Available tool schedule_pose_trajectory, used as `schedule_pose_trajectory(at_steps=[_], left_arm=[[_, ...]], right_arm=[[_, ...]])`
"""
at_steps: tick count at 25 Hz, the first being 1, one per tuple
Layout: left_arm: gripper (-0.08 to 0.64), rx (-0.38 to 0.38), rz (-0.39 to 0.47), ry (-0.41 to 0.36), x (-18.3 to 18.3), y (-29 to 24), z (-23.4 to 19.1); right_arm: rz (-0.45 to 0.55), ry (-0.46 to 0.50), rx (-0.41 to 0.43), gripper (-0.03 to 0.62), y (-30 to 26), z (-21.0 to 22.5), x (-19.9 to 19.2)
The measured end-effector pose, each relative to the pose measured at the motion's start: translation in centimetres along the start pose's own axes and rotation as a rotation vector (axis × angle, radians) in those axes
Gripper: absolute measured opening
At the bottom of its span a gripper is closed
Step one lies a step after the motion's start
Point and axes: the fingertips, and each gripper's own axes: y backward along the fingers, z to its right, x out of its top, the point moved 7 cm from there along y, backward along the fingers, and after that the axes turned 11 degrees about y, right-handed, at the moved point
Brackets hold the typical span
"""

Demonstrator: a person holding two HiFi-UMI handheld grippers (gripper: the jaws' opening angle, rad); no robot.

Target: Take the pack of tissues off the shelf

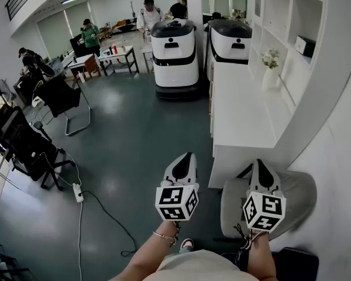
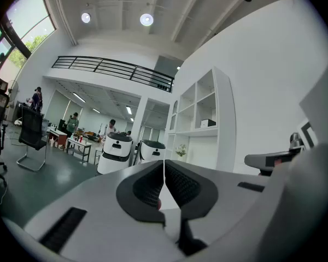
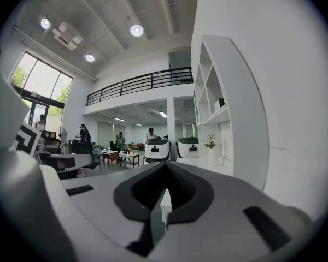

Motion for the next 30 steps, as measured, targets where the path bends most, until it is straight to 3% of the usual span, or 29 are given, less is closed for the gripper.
schedule_pose_trajectory(at_steps=[16, 30], left_arm=[[0.023, 0.022, 0.005, 0.006, 0.3, 1.6, -1.2], [0.023, 0.06, 0.021, 0.025, 0.7, 3.0, -3.3]], right_arm=[[0.028, -0.044, 0.023, 0.016, 0.5, -1.4, 0.0], [0.029, -0.021, -0.001, 0.316, 0.5, -2.6, 0.1]])
